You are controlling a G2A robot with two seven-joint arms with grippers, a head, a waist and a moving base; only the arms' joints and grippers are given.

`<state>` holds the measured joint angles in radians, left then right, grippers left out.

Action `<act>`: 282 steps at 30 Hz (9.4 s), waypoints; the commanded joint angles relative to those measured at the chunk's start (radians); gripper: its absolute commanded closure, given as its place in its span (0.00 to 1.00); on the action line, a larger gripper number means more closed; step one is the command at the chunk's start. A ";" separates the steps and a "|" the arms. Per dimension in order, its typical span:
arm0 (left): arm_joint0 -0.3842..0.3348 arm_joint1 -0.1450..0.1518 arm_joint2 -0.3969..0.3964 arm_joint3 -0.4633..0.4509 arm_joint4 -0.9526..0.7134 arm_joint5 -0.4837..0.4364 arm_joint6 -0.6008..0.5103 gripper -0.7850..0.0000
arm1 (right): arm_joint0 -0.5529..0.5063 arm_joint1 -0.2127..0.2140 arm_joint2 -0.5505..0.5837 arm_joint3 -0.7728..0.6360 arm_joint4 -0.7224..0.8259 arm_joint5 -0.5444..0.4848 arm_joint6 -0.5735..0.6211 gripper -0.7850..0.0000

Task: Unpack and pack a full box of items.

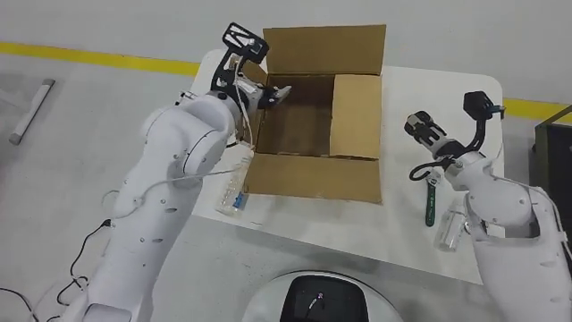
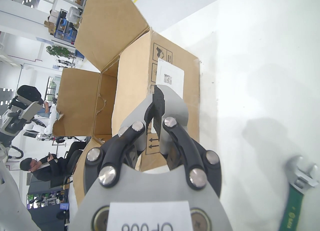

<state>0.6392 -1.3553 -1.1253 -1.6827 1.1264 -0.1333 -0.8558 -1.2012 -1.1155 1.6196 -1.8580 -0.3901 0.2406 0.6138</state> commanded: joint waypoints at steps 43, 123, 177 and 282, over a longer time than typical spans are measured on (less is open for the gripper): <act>-0.109 -0.122 0.204 0.622 -0.898 0.019 0.120 0.00 | 0.019 -0.003 -0.146 0.163 -0.016 -0.142 -0.044 1.00; -0.236 -0.249 0.216 0.690 -1.152 -0.242 0.020 0.00 | 0.125 0.074 0.083 0.130 0.407 0.188 0.218 1.00; 0.043 -0.114 -0.115 -0.018 -0.716 0.129 -0.015 0.00 | -0.242 0.108 0.287 -0.267 -0.092 -0.211 -0.266 1.00; 0.239 0.086 -0.053 0.342 -0.041 -0.085 -0.417 0.65 | -0.153 0.119 0.188 -0.190 -0.122 -0.212 -0.056 1.00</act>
<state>0.8790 -1.2694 -1.1803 -1.3451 1.0854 -0.2168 -1.2759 -1.3539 -0.9967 1.8078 -2.0471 -0.5111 0.0271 0.5577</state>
